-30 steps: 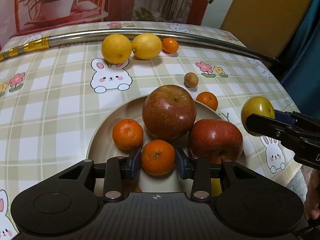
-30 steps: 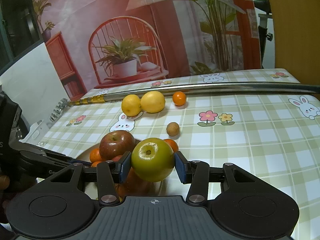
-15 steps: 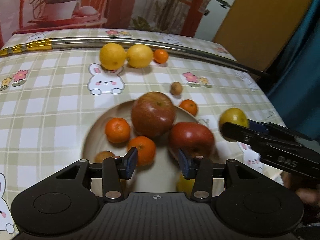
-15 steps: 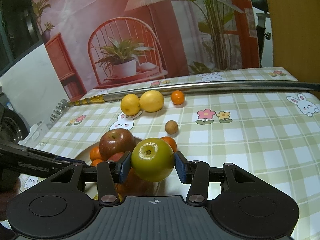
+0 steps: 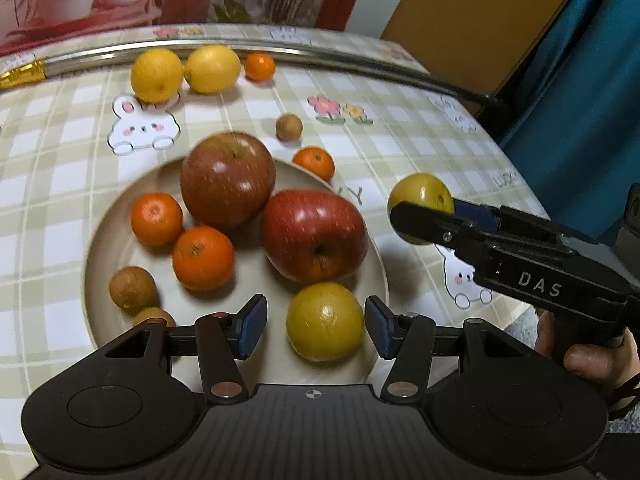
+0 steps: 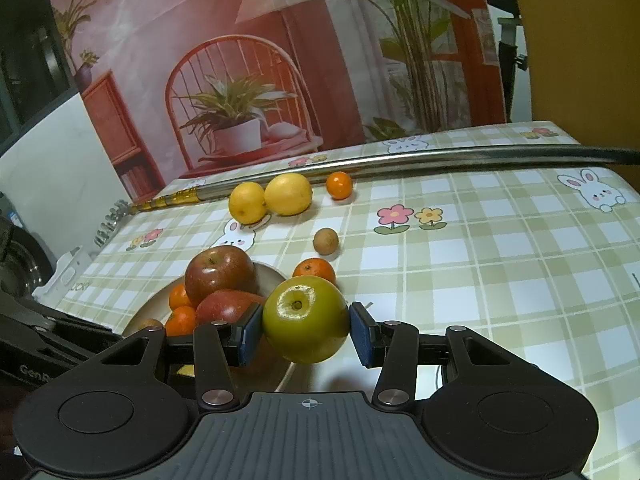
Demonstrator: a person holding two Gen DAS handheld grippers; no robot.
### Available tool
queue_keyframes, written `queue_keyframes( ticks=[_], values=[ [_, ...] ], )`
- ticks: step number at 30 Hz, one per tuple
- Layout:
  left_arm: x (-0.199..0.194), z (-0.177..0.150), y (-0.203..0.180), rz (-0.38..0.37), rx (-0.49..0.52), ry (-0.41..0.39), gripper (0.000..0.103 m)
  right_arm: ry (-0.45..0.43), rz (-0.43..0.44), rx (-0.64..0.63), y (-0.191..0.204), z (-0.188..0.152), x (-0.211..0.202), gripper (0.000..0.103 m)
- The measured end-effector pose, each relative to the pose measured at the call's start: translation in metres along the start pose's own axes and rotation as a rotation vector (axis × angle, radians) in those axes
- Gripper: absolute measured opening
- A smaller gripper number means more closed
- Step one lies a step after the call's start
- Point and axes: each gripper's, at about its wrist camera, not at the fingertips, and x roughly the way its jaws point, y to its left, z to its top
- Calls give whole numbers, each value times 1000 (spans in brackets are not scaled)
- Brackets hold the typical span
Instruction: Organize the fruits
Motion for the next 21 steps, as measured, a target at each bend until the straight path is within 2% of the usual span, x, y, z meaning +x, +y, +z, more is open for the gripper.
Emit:
queue_keyframes(
  ticks=[4, 7, 12, 21],
  values=[
    [6, -3, 2, -9, -12, 30, 56, 2, -1, 2, -1, -2, -2, 43],
    [7, -6, 8, -49, -54, 27, 48, 7, -1, 1, -1, -4, -3, 43],
    [-2, -10, 11, 13, -40, 27, 48, 28, 15, -17, 4, -6, -5, 43],
    [-25, -22, 34, 121, -78, 6, 48, 75, 48, -84, 26, -8, -5, 43]
  ],
)
